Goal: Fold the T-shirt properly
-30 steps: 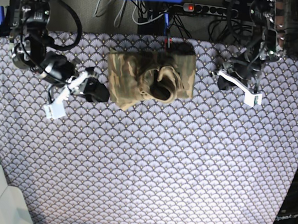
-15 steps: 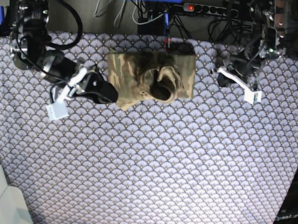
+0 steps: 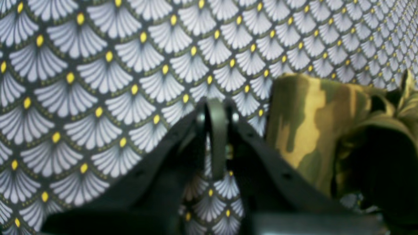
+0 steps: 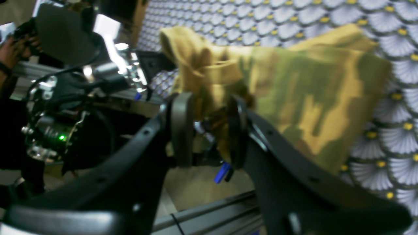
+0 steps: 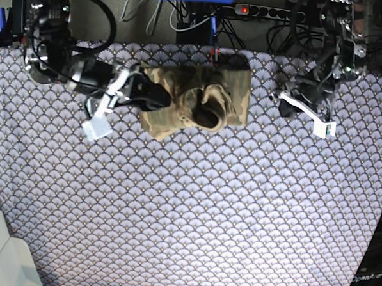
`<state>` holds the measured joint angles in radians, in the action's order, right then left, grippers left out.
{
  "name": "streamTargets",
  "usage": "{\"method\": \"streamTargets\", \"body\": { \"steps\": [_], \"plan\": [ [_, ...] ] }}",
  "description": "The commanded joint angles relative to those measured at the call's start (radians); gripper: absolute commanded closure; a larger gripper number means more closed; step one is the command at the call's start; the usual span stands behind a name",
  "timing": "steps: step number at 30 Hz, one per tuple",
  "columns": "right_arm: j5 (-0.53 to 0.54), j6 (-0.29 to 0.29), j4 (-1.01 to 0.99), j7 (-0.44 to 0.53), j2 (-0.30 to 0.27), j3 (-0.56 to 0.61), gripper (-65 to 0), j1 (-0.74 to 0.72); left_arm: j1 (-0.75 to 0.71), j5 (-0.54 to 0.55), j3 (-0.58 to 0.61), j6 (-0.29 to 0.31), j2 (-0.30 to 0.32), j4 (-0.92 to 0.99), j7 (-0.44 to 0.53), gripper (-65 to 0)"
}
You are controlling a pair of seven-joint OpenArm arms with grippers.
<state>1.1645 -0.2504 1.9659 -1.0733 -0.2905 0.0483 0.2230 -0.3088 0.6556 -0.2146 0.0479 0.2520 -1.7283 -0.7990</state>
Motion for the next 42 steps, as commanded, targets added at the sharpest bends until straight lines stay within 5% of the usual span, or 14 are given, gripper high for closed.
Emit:
{"method": "streamTargets", "body": {
  "steps": [1,13,19,35,42],
  "plan": [
    [0.033,-0.013,0.02,0.012,-0.002,0.014,-16.2,-0.004,0.006,0.01,-0.006,0.004,0.007,-0.023,0.017,-0.8],
    [0.03,-0.013,0.008,0.015,0.05,0.06,-15.3,-0.047,-0.037,0.01,-0.006,0.004,0.025,-0.025,0.019,-0.8],
    [0.03,-0.013,-0.013,0.018,0.024,0.055,0.0,-0.06,-0.083,0.011,-0.096,0.007,0.046,-0.054,0.017,-0.9],
    [0.03,-0.013,-0.17,0.046,0.043,0.026,0.0,-0.086,-0.14,0.01,-0.217,0.013,0.05,-0.077,0.017,-0.9],
    [0.03,-0.013,-0.175,0.048,0.104,0.2,0.0,-0.124,-0.14,0.011,-0.217,0.013,0.05,-0.078,0.017,-0.9]
  ]
}}
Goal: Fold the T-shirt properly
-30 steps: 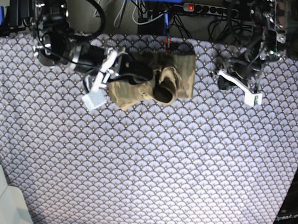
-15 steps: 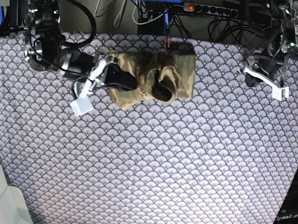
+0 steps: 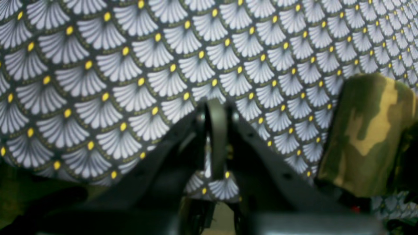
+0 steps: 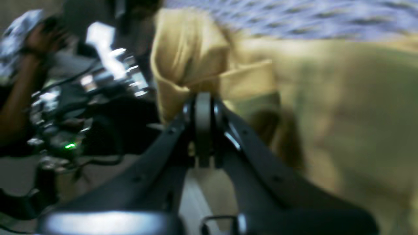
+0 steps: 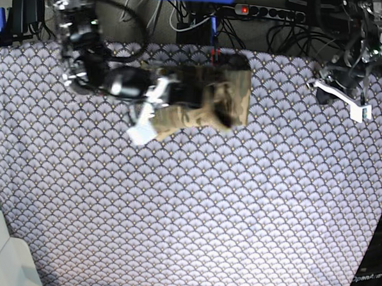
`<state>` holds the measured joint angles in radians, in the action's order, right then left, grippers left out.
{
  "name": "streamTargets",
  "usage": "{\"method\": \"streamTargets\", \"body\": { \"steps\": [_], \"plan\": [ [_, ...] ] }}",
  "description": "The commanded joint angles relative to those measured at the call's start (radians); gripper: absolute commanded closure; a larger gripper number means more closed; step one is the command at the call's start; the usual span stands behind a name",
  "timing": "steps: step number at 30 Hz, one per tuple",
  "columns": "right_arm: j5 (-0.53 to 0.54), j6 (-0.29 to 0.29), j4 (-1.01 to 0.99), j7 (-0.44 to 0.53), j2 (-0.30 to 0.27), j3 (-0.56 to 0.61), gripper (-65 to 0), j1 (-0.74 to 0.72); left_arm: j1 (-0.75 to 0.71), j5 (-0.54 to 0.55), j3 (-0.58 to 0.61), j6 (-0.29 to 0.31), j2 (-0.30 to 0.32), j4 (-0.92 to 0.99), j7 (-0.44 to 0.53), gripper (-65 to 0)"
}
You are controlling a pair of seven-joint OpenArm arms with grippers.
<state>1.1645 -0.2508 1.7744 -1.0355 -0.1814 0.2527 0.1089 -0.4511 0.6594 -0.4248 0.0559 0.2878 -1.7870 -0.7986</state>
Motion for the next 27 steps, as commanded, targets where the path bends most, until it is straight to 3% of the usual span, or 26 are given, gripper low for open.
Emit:
{"method": "streamTargets", "body": {
  "steps": [1,10,19,27],
  "plan": [
    [0.029,-0.012,0.017,0.01,0.006,0.009,0.0,-0.011,0.002,0.009,-0.007,0.005,0.014,-0.02,0.017,-0.9],
    [-0.114,-0.012,0.008,0.01,0.067,0.086,0.0,-0.048,-0.036,0.012,-0.009,0.005,0.012,-0.093,0.017,-0.9],
    [-0.116,-0.018,-0.173,0.011,0.095,0.153,0.0,-0.139,-0.038,0.006,-0.009,0.005,0.014,-0.106,0.017,-0.9],
    [-0.116,-0.018,-0.278,0.09,0.095,0.28,0.0,-0.205,-0.038,0.006,-0.009,0.005,0.014,-0.109,0.017,-0.9]
  ]
}}
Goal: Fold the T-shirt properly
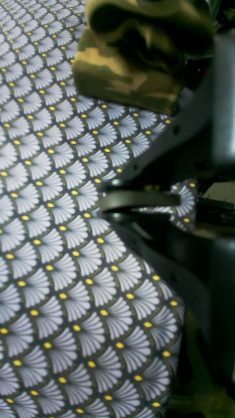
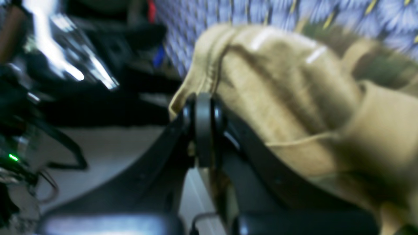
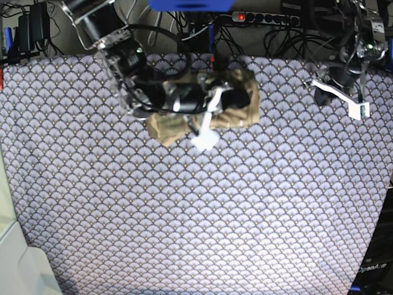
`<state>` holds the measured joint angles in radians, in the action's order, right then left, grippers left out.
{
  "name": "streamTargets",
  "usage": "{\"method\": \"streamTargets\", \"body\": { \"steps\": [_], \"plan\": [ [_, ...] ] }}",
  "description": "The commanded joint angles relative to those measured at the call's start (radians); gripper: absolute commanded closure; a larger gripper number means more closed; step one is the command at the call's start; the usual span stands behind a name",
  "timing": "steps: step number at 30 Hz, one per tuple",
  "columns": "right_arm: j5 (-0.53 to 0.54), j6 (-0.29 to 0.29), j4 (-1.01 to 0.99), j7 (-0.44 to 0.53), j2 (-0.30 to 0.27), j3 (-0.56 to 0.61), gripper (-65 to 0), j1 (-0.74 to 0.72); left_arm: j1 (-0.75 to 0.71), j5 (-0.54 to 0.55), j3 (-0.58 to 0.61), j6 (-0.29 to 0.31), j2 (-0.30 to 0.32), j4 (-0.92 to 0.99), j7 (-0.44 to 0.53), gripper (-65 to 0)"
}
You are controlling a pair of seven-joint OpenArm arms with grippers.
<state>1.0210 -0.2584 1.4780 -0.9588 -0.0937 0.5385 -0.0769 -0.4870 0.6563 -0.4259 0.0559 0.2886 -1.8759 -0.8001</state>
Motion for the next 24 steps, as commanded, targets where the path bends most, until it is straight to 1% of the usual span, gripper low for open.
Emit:
{"method": "streamTargets", "body": {
  "steps": [1,3,5,9,11,13,15,19,22,24],
  "plan": [
    [0.028,-0.011,0.011,0.021,0.007,0.005,0.0,-0.024,-0.002,0.009,-0.008,0.005,0.013,-0.021,0.018,-0.9],
    [0.028,-0.011,0.008,0.039,0.004,0.013,0.0,-0.027,-0.002,0.009,-0.008,0.005,0.013,-0.021,0.018,-0.9],
    [0.028,-0.011,0.017,0.034,0.001,0.015,0.0,-0.033,-0.002,0.009,-0.008,0.005,0.013,-0.021,0.018,-0.9],
    [0.029,-0.011,0.178,0.007,-0.021,0.015,0.0,-0.033,-0.002,0.009,-0.008,0.005,0.011,-0.02,0.018,-0.8],
    [0.029,-0.011,0.273,-0.016,-0.021,0.015,0.0,-0.033,-0.002,0.009,-0.008,0.005,0.011,-0.02,0.018,-0.8],
    [0.029,-0.011,0.31,-0.025,-0.018,0.015,0.0,-0.033,-0.002,0.009,-0.008,0.002,0.011,-0.02,0.018,-0.8],
    [0.029,-0.012,0.286,-0.024,-0.002,0.016,0.0,-0.031,-0.003,0.009,-0.008,0.002,0.011,-0.021,0.018,-0.8],
    [0.029,-0.015,0.155,-0.015,0.008,0.018,0.0,-0.041,-0.003,0.009,-0.008,-0.001,0.008,-0.021,0.018,-0.8],
    [0.028,-0.048,0.057,0.033,0.015,0.027,0.0,-0.071,-0.003,0.009,-0.008,-0.003,0.008,-0.02,0.017,-0.8],
    [0.028,-0.051,-0.012,0.064,0.015,0.045,0.0,-0.097,-0.003,0.009,-0.008,-0.003,0.007,-0.02,0.017,-0.8]
  ]
}}
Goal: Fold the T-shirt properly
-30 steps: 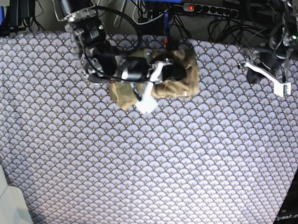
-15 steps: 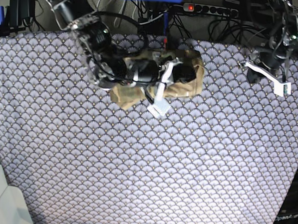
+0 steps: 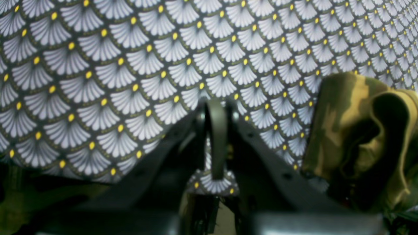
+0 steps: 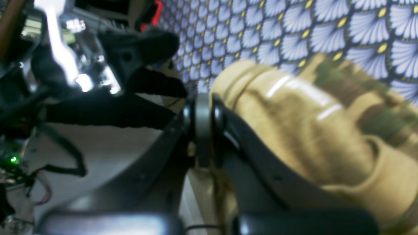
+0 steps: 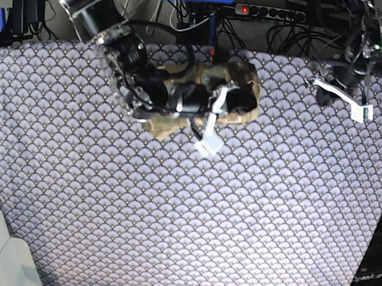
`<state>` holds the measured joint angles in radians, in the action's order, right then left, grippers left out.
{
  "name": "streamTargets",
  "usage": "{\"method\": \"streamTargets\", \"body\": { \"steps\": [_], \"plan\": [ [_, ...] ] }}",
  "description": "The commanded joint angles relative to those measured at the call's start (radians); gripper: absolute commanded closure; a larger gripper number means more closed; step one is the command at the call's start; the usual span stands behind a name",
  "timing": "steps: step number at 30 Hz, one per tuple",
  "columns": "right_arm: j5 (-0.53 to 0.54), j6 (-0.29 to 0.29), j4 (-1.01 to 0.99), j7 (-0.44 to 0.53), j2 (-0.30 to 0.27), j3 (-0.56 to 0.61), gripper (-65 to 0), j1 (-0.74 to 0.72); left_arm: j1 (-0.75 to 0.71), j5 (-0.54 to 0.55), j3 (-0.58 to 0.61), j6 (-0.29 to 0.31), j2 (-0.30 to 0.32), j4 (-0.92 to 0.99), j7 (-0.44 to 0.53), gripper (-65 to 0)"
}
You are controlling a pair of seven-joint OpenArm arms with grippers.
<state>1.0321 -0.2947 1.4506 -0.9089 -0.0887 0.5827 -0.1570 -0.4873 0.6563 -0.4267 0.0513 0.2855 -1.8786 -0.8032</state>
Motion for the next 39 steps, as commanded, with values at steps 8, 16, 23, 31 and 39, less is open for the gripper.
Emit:
{"method": "streamTargets", "body": {
  "steps": [8,16,23,31,39],
  "plan": [
    [0.014,-0.014,-0.244,0.121,0.01,0.061,0.0,-0.074,-0.007,0.009,-0.007,0.002,0.008,-0.019,0.02,-0.8],
    [0.014,-0.011,-0.189,0.142,-0.033,0.122,0.0,-0.077,-0.012,0.015,-0.007,0.002,0.008,-0.022,0.02,-0.8],
    [0.014,0.025,0.135,0.009,-0.135,0.052,0.0,-0.036,-0.014,0.01,-0.007,0.002,0.008,-0.022,0.02,-0.8],
    [0.014,0.368,0.261,-0.006,-0.303,-0.043,0.0,-0.014,-0.014,0.009,-0.007,0.002,0.011,-0.022,0.02,-0.8],
    [0.014,0.559,0.2,-0.002,-0.454,-0.065,0.0,0.06,-0.017,0.009,0.001,0.002,0.01,-0.022,0.02,-0.8]
  ]
}}
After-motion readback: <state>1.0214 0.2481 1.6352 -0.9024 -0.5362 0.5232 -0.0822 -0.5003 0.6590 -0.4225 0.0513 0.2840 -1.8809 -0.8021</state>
